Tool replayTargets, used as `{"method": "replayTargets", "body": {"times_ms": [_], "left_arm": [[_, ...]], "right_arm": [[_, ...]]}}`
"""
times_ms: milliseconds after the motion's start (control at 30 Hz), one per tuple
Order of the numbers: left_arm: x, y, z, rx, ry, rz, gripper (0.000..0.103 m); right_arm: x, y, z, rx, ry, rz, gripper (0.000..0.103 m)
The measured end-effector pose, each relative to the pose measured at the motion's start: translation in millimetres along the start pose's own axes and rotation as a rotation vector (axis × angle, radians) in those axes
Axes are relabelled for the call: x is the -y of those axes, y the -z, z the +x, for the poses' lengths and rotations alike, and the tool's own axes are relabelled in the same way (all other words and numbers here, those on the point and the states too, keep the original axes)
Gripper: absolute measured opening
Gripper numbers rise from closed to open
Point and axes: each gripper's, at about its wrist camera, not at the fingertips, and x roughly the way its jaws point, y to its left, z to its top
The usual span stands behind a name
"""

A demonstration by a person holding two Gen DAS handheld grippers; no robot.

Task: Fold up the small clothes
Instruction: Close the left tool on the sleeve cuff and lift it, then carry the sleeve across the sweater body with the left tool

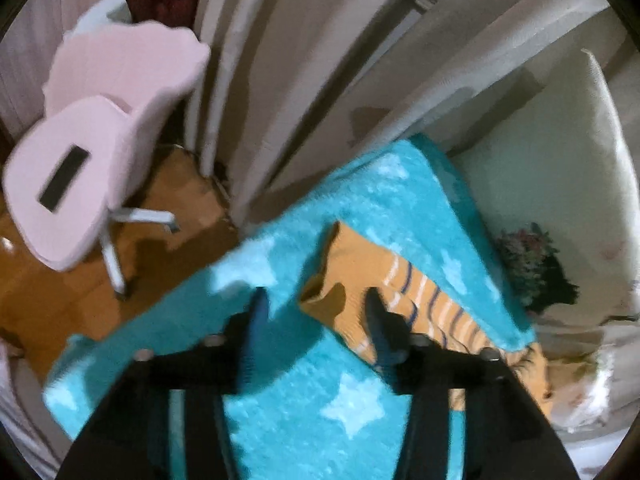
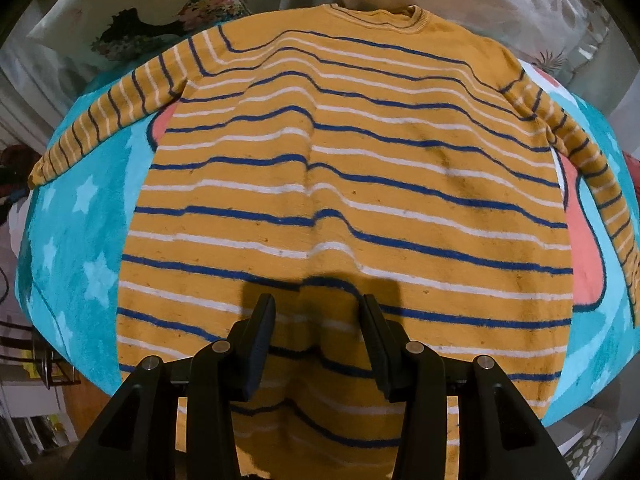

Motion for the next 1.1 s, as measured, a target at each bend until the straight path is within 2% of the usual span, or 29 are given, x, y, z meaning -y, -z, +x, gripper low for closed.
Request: {"method": "replayTargets", "body": {"times_ms": [200, 233, 333, 433, 467, 500, 533, 600, 667, 800, 967, 1100], "left_arm": [[13.6, 10.4, 30.9, -0.069, 0.109, 0.028, 0.052], [16.4, 11.6, 33.7, -0.071, 0.115, 0.031, 0.053], [23.9, 10.5, 38.7, -0.042, 0.120, 0.023, 0.063], [29.5, 3.8, 42.7, -0.039, 0.088, -0.003, 0.063], [30.8, 2.3, 43.2, -0.038, 0.075, -0.006, 0.047], [33.2, 0.5, 43.4, -0.045, 0.059, -0.005, 0.016], [35.4, -0.6, 44.2, -0.062, 0.063, -0.003, 0.011], [41.7, 0.6, 35.2, -0.048, 0.066, -0.001, 0.011], [55.9, 6.1, 19.2, -0.015, 0.075, 0.053, 0.011], [96.5, 31.6, -14.1, 0.013, 0.164, 0.146, 0.011], [159.6, 85.8, -39.3, -0.030, 0.315, 0.210, 0.010], [230.8, 149.7, -44.8, -0.092, 0.424, 0.289, 0.010]], "right_arm": [[-4.2, 0.2, 1.8, -0.008, 0.009, 0.000, 0.047], [-5.0, 0.0, 1.6, -0.006, 0.011, -0.003, 0.047], [-6.9, 2.4, -1.4, 0.001, 0.017, -0.010, 0.047], [-4.7, 6.6, -4.8, 0.007, 0.016, -0.007, 0.047], [-3.7, 7.4, -5.8, 0.010, 0.017, -0.004, 0.047], [-1.1, 9.3, -7.8, 0.014, 0.018, -0.001, 0.047], [0.7, 10.5, -9.3, 0.018, 0.019, 0.004, 0.047], [5.1, 12.5, -12.0, 0.029, 0.022, 0.019, 0.047], [9.6, 15.2, -14.0, 0.038, 0.025, 0.029, 0.047], [19.1, 18.9, -16.0, 0.058, 0.027, 0.054, 0.047], [41.6, 14.5, -21.2, 0.086, 0.006, 0.108, 0.047], [63.5, 5.4, -25.2, 0.119, -0.015, 0.132, 0.047]]}}
